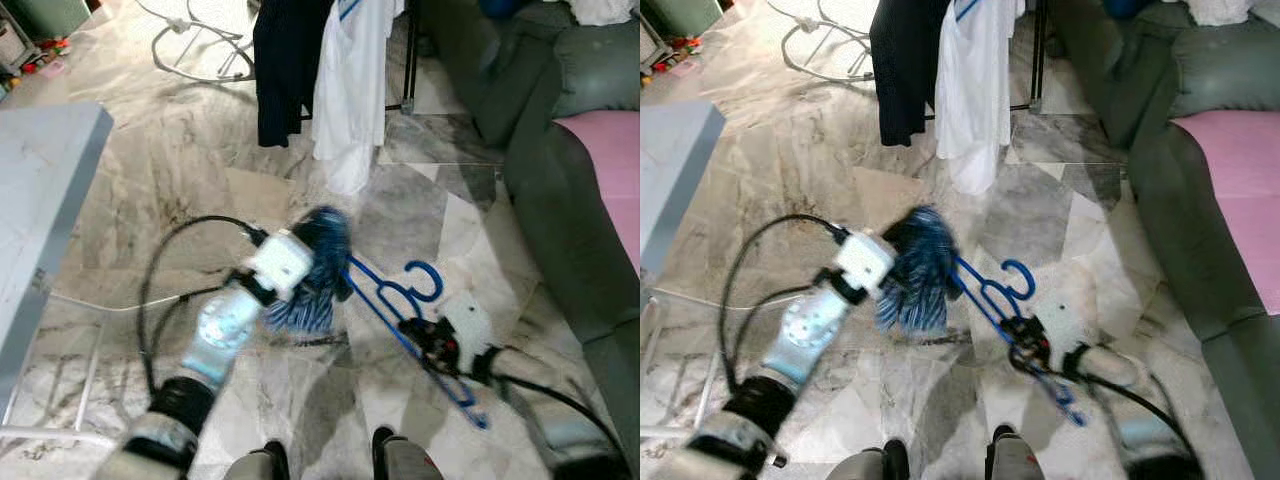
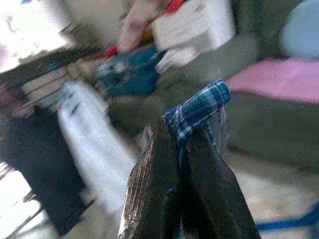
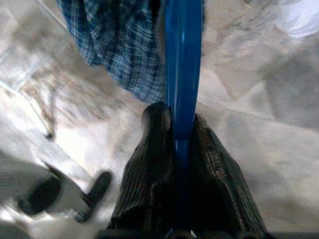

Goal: Hang hanger

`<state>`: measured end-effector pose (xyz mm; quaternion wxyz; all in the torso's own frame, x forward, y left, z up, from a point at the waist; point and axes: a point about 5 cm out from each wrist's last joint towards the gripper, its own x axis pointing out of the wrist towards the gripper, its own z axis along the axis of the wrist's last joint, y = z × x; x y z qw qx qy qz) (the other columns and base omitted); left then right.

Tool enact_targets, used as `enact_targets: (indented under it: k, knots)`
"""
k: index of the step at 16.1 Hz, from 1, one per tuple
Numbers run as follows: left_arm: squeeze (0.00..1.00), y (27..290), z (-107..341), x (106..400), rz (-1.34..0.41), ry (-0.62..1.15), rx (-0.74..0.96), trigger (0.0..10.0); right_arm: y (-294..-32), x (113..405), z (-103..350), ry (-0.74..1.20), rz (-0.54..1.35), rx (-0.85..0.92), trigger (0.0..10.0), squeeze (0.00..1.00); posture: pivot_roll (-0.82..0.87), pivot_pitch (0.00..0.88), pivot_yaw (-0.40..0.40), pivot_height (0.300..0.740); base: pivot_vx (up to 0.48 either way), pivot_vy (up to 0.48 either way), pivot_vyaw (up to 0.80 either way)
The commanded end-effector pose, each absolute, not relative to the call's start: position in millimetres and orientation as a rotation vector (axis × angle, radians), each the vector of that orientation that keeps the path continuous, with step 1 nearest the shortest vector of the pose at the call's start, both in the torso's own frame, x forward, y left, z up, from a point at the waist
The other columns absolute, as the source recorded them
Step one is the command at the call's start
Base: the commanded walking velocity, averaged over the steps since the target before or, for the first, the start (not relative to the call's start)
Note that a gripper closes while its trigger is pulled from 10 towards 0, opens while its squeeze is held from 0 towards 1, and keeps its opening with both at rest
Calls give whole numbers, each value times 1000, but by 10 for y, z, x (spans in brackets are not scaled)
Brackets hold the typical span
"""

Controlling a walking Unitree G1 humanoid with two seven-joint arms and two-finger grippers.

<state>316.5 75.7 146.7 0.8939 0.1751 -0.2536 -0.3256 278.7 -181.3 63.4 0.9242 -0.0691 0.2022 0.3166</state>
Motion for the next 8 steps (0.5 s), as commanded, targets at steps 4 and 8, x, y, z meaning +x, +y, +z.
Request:
enact_targets:
  k: [4, 8]
  knots:
    - [0, 577, 1578, 2983, -793, -587, 310, 10000, -1958, 3051, 634, 383, 406, 58, 10000, 0, -217, 252, 93, 740, 0, 0, 0]
    - [0, 708, 1429, 2965, -777, -519, 333, 10000, -2234, 3233, 788, 312, 170, 229, 10000, 0, -214, 251, 93, 740, 0, 0, 0]
